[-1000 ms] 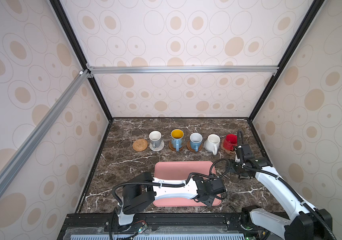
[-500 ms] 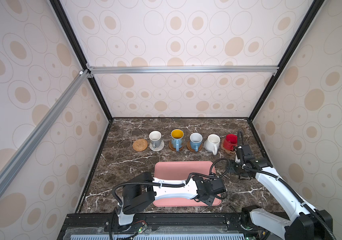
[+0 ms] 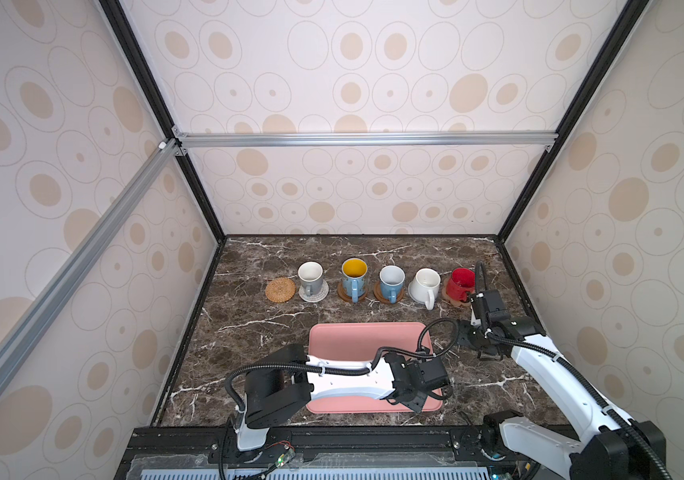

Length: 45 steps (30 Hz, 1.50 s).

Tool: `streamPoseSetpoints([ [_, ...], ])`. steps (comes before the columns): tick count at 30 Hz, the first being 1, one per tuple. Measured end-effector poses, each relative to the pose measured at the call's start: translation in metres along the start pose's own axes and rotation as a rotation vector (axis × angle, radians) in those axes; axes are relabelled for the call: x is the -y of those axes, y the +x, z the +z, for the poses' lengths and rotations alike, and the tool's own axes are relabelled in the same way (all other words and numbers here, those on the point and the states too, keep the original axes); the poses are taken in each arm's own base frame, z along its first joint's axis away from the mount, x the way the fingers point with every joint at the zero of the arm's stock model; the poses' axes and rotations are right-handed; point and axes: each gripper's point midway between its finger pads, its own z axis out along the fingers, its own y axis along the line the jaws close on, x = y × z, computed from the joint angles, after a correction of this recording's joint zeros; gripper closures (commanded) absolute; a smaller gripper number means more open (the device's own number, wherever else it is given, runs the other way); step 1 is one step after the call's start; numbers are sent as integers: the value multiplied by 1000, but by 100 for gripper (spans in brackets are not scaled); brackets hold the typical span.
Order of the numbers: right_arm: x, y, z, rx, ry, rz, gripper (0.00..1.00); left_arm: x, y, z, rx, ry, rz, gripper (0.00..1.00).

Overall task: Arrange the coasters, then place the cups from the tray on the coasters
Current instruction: 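Lower the left gripper into the red-lined mug and close on its rim, then lift the red-lined mug off the pink tray with the left gripper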

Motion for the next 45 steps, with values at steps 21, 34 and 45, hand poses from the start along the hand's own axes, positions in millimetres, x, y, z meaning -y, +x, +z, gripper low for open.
streamPoseSetpoints([
  [21,0,0,0,0,1,0,27,-7,1,17,-4,-45,20,80],
  [34,0,0,0,1,1,0,27,-14,-6,16,31,-77,16,85],
  [45,0,0,0,1,1,0,27,-30,-6,-5,61,-68,-13,85],
])
